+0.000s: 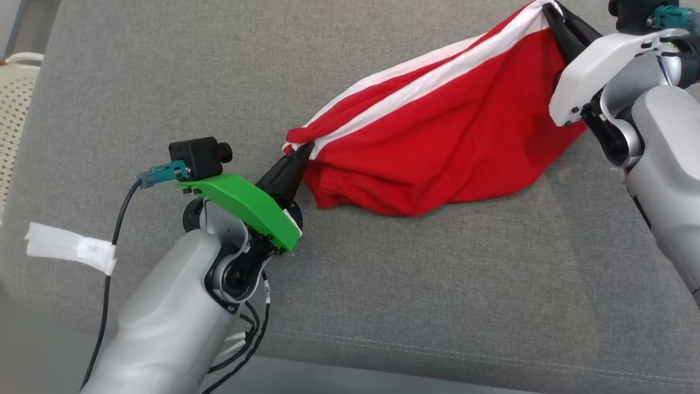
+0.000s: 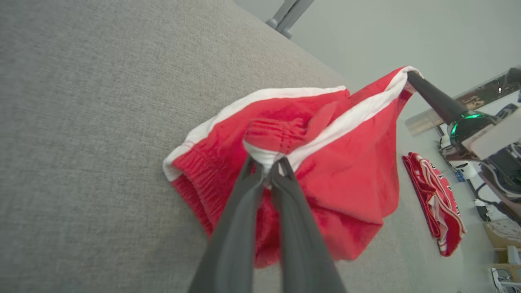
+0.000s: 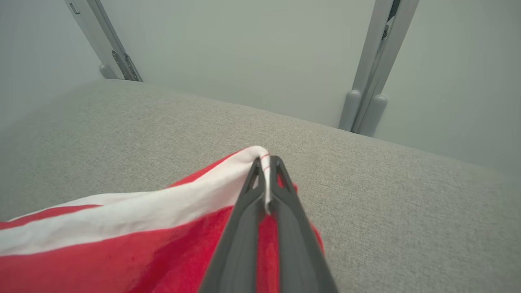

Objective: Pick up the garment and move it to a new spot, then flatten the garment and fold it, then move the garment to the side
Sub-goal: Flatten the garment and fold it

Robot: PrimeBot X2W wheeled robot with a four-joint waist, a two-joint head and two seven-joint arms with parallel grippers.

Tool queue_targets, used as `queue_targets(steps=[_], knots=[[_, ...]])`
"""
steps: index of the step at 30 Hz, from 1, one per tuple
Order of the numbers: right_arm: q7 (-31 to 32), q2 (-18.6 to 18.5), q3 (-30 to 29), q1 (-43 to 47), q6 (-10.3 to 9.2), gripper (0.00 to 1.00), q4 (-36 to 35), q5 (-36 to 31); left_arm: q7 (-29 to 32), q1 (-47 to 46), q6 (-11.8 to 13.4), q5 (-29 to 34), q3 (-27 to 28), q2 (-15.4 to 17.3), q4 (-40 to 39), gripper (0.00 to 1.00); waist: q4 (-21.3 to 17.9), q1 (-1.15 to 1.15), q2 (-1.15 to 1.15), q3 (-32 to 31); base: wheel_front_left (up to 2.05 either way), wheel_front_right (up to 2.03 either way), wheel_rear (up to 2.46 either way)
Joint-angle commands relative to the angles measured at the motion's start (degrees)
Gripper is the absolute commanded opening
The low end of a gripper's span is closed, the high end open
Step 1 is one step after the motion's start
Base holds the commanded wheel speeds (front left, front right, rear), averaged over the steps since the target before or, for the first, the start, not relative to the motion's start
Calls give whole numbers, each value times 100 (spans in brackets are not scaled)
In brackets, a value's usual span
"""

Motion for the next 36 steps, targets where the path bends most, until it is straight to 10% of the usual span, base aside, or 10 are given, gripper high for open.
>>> queue_targets(steps=[1, 7, 8, 9, 10, 19, 27, 36], knots=[[-49, -31, 72, -138, -2, 0, 182, 72, -52, -178, -49, 26, 9, -71, 131, 0, 319, 0, 0, 333, 0, 0, 0], [-389, 90, 556, -594, -2, 0, 953, 410, -192, -583, -146, -80, -147, -384, 822, 0, 369, 0, 0, 441, 0, 0, 0], [-441, 113, 599, -624, -2, 29, 1024, 472, -209, -611, -141, -83, -182, -400, 850, 0, 360, 0, 0, 442, 0, 0, 0], [-477, 128, 652, -645, -2, 76, 1104, 519, -254, -636, -144, -108, -214, -401, 839, 73, 347, 0, 0, 441, 0, 0, 0], [-533, 137, 716, -676, -2, 100, 1165, 563, -301, -656, -146, -116, -255, -389, 822, 100, 335, 0, 0, 437, 0, 0, 0], [-1051, 197, 1065, -650, -2, 100, 1385, 940, -1048, -574, -114, 195, -432, -155, 990, 100, 184, 0, 0, 259, 0, 0, 0], [-1484, 275, 867, -252, -2, 100, 1171, 1012, -1508, -191, 689, 1165, 36, 113, 563, 100, -86, 0, 0, -119, 0, 0, 0], [-1487, 571, -741, 1175, -2, 100, -557, -278, -1498, 1042, 1673, 2810, 1144, 390, -986, 100, -533, 0, 0, -533, 0, 0, 0]])
